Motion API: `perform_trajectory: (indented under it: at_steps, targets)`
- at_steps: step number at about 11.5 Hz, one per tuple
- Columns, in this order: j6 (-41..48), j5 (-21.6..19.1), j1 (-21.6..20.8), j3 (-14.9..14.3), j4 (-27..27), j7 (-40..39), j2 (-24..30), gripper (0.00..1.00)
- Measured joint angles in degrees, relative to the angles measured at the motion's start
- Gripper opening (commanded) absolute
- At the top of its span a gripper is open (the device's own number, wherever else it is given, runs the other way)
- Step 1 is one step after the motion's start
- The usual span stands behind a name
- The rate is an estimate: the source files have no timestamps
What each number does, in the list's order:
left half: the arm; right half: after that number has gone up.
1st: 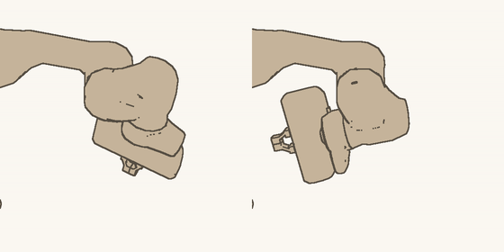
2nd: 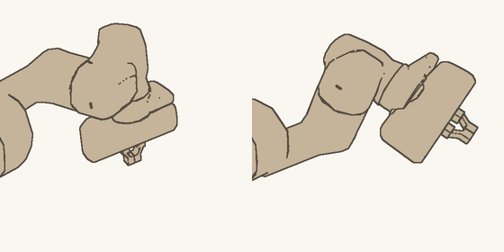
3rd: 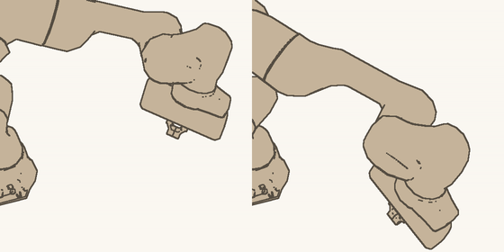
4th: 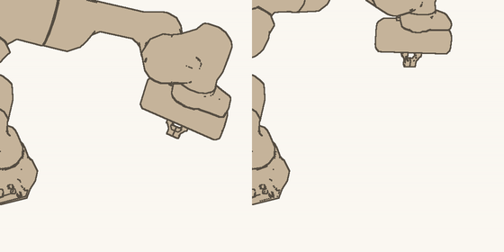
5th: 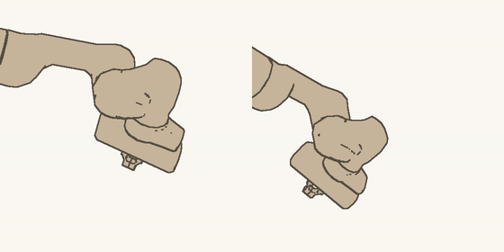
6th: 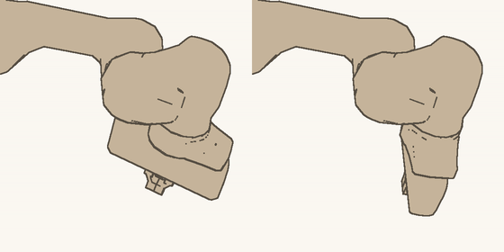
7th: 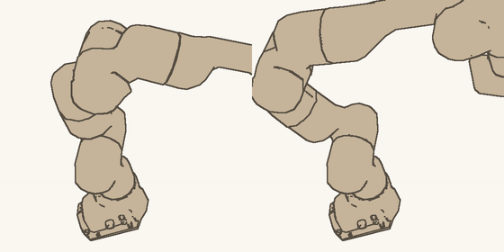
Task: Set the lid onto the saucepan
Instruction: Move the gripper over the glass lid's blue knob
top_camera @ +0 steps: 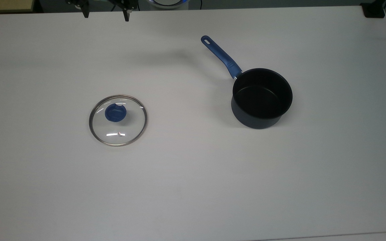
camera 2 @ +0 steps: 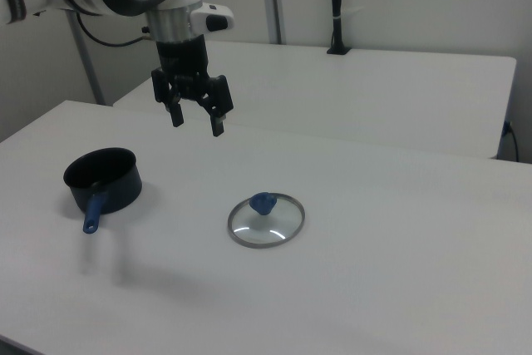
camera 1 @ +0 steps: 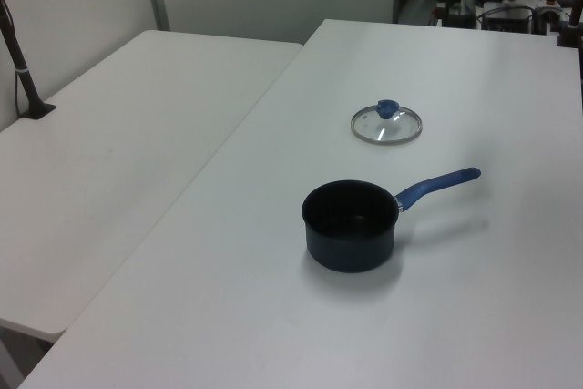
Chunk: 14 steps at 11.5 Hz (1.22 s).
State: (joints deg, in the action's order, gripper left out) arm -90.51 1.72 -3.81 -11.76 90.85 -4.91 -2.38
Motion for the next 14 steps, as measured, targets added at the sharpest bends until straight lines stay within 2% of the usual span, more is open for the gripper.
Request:
perform_trajectory:
  at_steps: [10, 14]
  targets:
    - [-0.03, 0.0, 0.69, -0.7, -0.11, 0.07, -0.45, 1.0]
    - [-7.02, -0.01, 2.46, -0.76, -0.44, 0.19, -5.53, 1.0]
